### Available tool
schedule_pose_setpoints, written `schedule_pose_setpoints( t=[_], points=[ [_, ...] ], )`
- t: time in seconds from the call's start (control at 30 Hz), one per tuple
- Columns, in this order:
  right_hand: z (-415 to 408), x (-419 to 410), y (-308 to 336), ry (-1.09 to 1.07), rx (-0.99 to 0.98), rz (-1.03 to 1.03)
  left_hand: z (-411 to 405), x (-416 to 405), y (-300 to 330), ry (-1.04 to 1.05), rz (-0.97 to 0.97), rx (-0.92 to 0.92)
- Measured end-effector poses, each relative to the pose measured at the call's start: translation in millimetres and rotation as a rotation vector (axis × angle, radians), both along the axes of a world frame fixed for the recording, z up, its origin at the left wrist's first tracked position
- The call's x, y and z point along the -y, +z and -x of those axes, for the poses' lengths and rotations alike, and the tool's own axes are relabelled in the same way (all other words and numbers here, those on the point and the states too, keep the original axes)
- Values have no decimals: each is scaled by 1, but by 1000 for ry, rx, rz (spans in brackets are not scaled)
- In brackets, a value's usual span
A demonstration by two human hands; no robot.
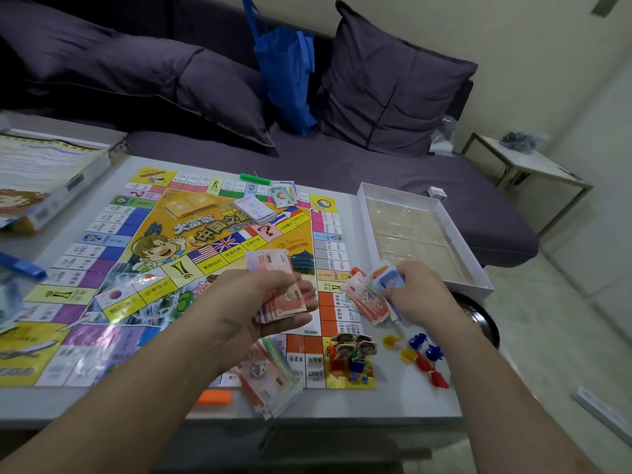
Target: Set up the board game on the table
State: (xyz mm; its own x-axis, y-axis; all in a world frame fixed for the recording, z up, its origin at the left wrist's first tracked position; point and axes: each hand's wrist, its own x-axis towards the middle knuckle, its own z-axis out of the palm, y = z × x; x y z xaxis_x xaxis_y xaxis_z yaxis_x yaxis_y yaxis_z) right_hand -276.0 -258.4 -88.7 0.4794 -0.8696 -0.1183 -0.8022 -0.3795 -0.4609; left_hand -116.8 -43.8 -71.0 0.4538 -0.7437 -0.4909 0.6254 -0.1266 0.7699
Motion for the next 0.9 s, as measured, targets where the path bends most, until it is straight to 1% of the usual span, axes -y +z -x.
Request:
schedule_pose_setpoints(
  t=[0.17, 0.23, 0.27, 0.33, 0.4, 0.47, 0.5, 0.53, 0.63, 0.9],
  points=[
    [2, -7, 7, -52, -22, -4, -2, -3, 0, -21, 37, -8],
    [6, -11, 12, -79, 39, 10, -2, -6, 1, -29, 40, 27],
    [7, -14, 16, -95, 103, 15, -2, -8, 2, -36, 39, 47],
    [9, -25, 28, -110, 303, -26, -1, -13, 4, -37, 36, 83],
    [3, -48, 43, -57, 531, -190, -2, -20, 6, -22, 45, 100],
    [-8, -78, 52, 54, 648, -407, -3, -26, 8, -18, 60, 115],
    [-15, -92, 53, 100, 655, -477, -4, -29, 9, -26, 68, 131],
    [-21, -103, 50, 129, 636, -500, -5, -32, 11, -36, 74, 147],
    [-39, -125, 42, 142, 607, -471, -8, -43, 16, -49, 91, 169],
    [-64, -147, 37, 166, 672, -456, -32, -77, 21, -40, 106, 143]
  ],
)
